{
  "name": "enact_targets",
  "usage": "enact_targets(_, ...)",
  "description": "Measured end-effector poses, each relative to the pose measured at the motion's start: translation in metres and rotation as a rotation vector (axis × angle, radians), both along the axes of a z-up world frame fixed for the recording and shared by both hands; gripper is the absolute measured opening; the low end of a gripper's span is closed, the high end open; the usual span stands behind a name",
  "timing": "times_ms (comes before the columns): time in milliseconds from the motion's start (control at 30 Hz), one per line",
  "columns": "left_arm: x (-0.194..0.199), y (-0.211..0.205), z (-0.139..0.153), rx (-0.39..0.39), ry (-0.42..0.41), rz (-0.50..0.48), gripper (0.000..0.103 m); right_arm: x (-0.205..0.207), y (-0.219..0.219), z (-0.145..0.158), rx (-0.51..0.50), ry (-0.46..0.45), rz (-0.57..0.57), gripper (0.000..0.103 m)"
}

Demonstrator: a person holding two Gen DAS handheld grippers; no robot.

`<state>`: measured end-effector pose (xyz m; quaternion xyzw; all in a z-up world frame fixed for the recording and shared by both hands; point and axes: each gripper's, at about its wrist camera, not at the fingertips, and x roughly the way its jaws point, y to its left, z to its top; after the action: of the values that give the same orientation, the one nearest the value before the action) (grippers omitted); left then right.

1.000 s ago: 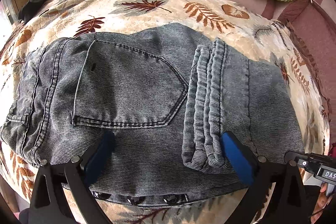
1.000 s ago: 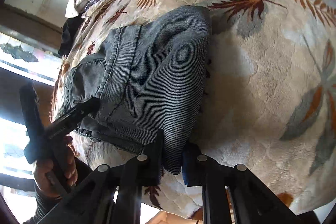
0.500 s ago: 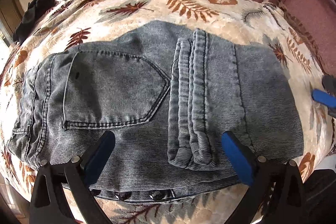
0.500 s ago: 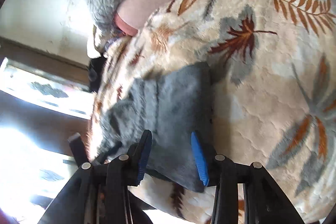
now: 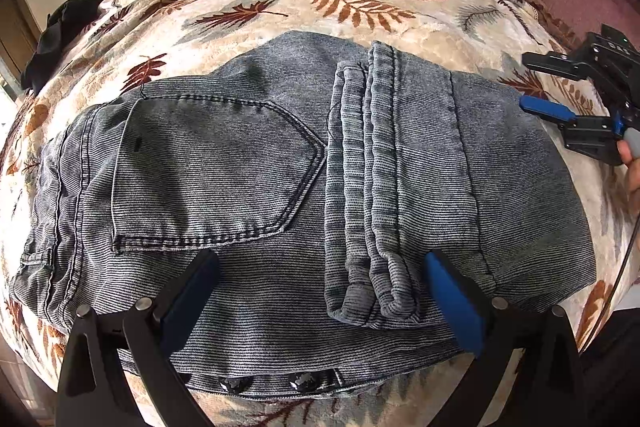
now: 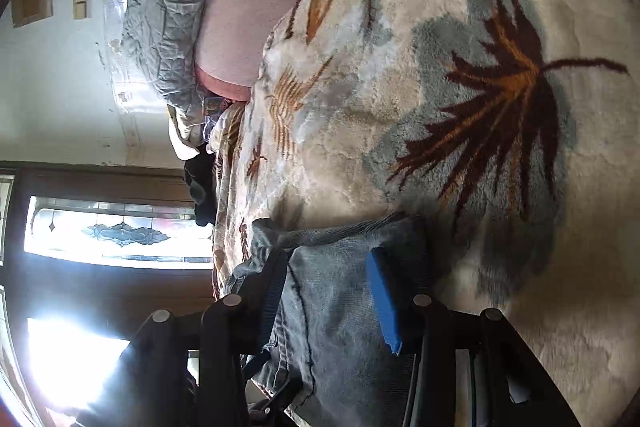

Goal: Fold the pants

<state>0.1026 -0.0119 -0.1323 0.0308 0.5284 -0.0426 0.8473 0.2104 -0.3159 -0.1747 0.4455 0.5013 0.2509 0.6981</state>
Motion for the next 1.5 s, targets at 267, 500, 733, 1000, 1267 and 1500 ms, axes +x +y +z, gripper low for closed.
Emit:
enact_targets(267,-0.001,0.004,0.010,-0.055,-0.037,0.010,0.101,-0.093,0.031,0.005,-0.029,0.009,0.183,0.063)
enact_targets(500,-0.006,0.002,0.010,-0.070,-0.047,0.010,0.101,-0.100,0.029,0.005,-0.060,0.008,0.172,0.062)
enact_targets(733,-0.004,0.007,0.006,-0.069,-0.037,0.020,0.101,-0.049,0.030,0.046,-0.091,-0.104,0.145,0.071)
enact_targets(1000,-0.013,0.014,0.011,-0.126,-0.071,0.018,0.101,-0.023,0.028,0.001,-0.117,0.022,0.099,0.073)
enact_targets(1267,-0.059,0.115,0.045,-0.269,-0.226,0.271,0.101,-0.077,0.048,0.060,-0.252,-0.152,0.163,0.073)
enact_targets(1500,-0.093,0.212,0.029,-0.500,-0.227,0.559,0.101,-0.106,0.077,0.050,-0.251,-0.173,0.181,0.074)
